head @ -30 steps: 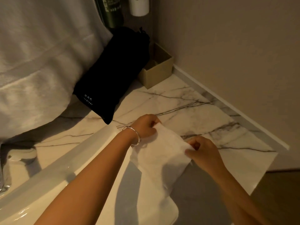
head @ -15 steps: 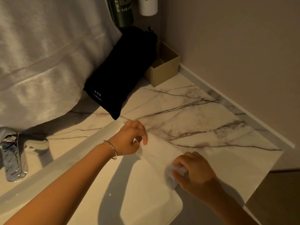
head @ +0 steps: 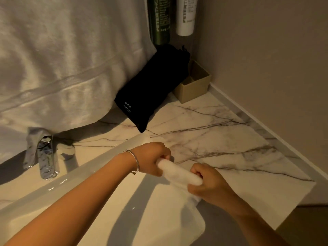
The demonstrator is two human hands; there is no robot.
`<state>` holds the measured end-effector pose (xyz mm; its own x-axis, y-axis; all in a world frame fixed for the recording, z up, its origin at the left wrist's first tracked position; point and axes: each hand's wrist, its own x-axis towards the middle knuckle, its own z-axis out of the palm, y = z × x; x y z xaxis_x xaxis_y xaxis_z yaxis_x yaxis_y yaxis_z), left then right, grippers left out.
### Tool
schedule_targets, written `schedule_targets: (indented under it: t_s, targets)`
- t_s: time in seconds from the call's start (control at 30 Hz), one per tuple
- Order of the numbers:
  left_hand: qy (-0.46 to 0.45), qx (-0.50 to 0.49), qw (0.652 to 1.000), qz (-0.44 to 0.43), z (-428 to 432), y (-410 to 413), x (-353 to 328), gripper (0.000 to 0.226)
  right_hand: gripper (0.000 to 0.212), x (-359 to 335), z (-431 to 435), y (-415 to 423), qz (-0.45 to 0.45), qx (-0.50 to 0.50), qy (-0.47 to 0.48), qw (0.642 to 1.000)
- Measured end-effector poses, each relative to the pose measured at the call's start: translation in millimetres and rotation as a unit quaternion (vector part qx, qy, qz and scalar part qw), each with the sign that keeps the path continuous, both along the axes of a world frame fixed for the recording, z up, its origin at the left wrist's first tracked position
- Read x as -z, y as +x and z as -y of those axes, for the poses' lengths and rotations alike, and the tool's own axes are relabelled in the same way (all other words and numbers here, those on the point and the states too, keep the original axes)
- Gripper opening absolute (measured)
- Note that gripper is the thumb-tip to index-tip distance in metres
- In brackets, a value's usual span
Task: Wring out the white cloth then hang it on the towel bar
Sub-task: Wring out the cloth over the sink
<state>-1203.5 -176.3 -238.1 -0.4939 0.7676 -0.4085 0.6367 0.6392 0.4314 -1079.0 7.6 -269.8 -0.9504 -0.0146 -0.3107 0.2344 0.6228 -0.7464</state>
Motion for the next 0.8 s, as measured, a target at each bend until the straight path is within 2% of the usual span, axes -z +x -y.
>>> schedule_targets:
  t_s: [0.17,0.27,0.37,0.47,0.57,0.67,0.73,0.8]
  targets:
    - [0.005,-0.049,0.999,-0.012,62.2,29.0,-27.2,0.031,0.018,-28.8,34.7,-18.0,0.035,-0.157,-0.003,0.987]
    - [-0.032,-0.092,0.995,-0.011,98.6,53.6,-34.5,0.032,0.025,-43.5,61.0,-31.0,0.080,-0.275,0.025,0.958]
    - [-0.057,-0.161,0.985,0.005,132.8,81.7,-34.7,0.040,0.030,-52.7,93.6,-37.3,0.075,-0.356,0.069,0.929]
    - [-0.046,-0.242,0.968,0.050,161.2,106.0,-31.1,0.046,0.029,-56.2,128.5,-37.0,0.030,-0.409,0.111,0.905]
    - [-0.024,-0.325,0.935,0.144,184.2,121.5,-30.7,0.049,0.027,-61.3,159.3,-32.3,-0.058,-0.463,0.177,0.867]
    - [0.023,-0.383,0.883,0.270,202.9,132.7,-30.6,0.036,0.022,-66.2,180.8,-27.0,-0.155,-0.501,0.207,0.826]
    - [0.042,-0.410,0.865,0.286,207.1,140.2,-29.0,0.031,0.024,-69.4,189.8,-24.2,-0.210,-0.520,0.203,0.803]
    - [0.013,-0.415,0.879,0.235,206.3,143.7,-25.8,0.035,0.028,-72.3,195.1,-22.9,-0.231,-0.528,0.189,0.795]
